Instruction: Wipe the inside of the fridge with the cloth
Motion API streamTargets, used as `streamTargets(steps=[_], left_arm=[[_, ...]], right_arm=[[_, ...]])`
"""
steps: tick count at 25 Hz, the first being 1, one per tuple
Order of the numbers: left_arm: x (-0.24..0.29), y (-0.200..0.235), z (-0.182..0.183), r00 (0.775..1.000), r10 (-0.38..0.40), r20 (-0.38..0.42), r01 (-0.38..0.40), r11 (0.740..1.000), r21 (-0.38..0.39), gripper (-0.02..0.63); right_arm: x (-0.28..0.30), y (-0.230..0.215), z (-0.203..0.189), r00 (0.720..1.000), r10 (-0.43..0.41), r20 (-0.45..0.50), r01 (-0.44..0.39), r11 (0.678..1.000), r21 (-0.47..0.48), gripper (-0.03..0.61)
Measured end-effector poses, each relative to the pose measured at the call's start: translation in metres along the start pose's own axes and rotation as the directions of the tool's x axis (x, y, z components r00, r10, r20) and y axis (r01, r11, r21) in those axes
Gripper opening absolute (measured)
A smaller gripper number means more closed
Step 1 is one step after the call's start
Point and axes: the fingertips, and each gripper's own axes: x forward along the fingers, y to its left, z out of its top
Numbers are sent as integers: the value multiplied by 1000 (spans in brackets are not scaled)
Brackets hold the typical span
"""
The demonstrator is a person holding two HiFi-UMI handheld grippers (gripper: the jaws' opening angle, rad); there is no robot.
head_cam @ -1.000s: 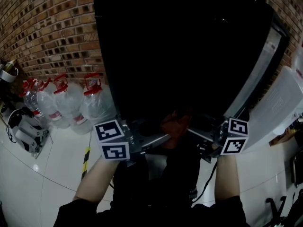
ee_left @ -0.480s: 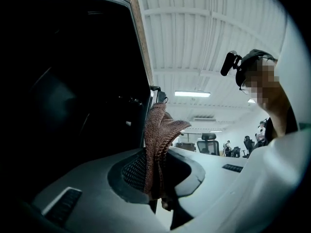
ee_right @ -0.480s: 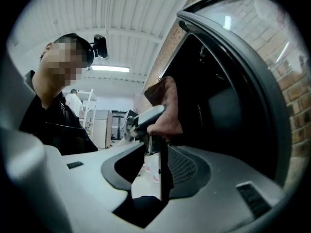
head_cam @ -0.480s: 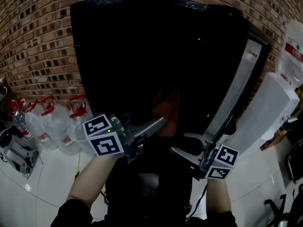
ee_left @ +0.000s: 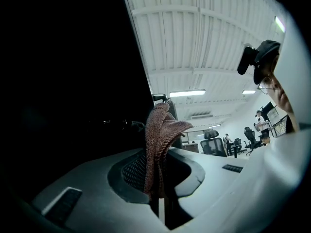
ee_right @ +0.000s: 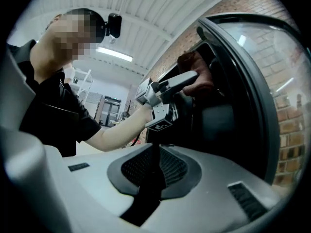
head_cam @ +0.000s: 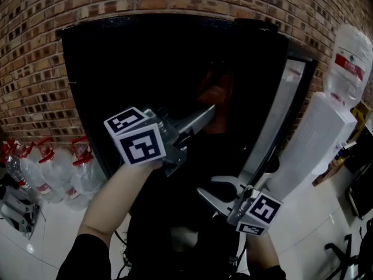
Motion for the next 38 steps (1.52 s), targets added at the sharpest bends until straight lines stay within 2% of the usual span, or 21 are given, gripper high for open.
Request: streamTargets(steps=[4,7,15,20,24,29,32,34,38], left_arm=[[21,8,13,1000,-1,-3,1,999,36,66],[34,16,15,1000,3,-18,-2,997,77,66],[26,44,26,1000,2,19,-2,999,33,66],[13,72,26,997,71,34,-71,997,23,66],[9,95,23,985,170,16,-171,980,104,66],[15,130,29,967,253,31,-255,963,86,63],[18,149,30,953,304,11,-301,940,159,63],[20,157,32,946,324,10,-320,927,198,63],[26,172,37,942,336,12,-331,920,209,63]], right_arm=[[21,-9,25,1000,-11,13,12,998,-60,46],[31,-16,39,999,-11,36,13,998,-55,46],[33,-28,19,1000,-21,-6,21,1000,-6,46],[43,-28,16,1000,-3,-25,3,1000,-1,46],[63,-26,5,998,33,-47,-33,999,9,46],[82,-30,-7,997,51,-62,-49,998,29,46],[88,-30,-10,996,67,-63,-64,997,39,46],[90,-32,-14,994,77,-71,-74,996,44,46],[97,-35,-19,992,97,-78,-93,994,61,46]])
